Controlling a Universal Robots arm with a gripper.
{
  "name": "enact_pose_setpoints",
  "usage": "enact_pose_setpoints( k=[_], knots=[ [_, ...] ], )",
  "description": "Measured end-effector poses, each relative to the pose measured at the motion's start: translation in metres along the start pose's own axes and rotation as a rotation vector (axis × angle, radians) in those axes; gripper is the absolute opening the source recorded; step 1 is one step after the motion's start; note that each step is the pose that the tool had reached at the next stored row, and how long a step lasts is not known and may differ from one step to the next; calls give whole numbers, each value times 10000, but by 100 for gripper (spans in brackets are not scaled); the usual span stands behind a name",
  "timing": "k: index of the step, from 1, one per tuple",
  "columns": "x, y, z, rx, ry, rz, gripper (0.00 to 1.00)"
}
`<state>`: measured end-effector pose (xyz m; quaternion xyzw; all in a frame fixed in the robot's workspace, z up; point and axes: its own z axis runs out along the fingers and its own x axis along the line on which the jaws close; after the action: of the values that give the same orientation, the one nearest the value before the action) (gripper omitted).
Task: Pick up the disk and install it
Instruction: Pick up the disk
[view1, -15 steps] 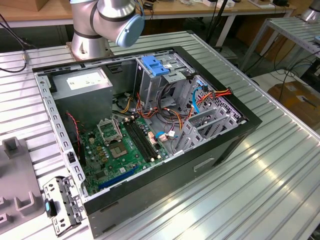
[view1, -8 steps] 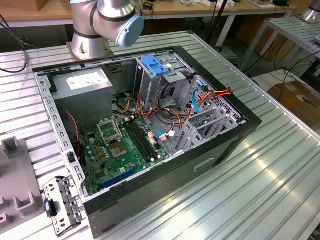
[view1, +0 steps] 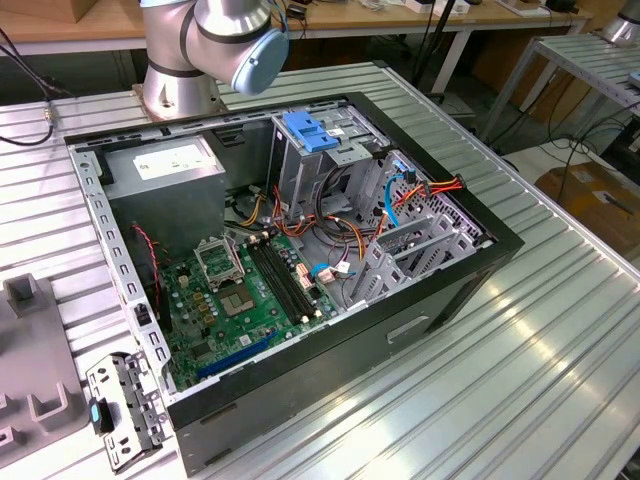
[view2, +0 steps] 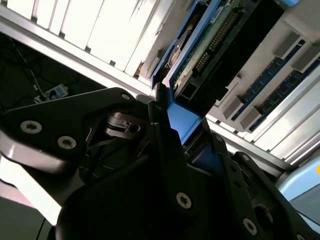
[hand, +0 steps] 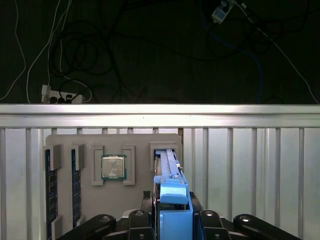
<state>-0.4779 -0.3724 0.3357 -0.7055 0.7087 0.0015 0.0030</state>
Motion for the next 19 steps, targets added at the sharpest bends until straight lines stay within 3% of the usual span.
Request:
enact_pose_setpoints(
  k=[19],
  knots=[
    [-4,-1,-255,1,0,1,37]
  ],
)
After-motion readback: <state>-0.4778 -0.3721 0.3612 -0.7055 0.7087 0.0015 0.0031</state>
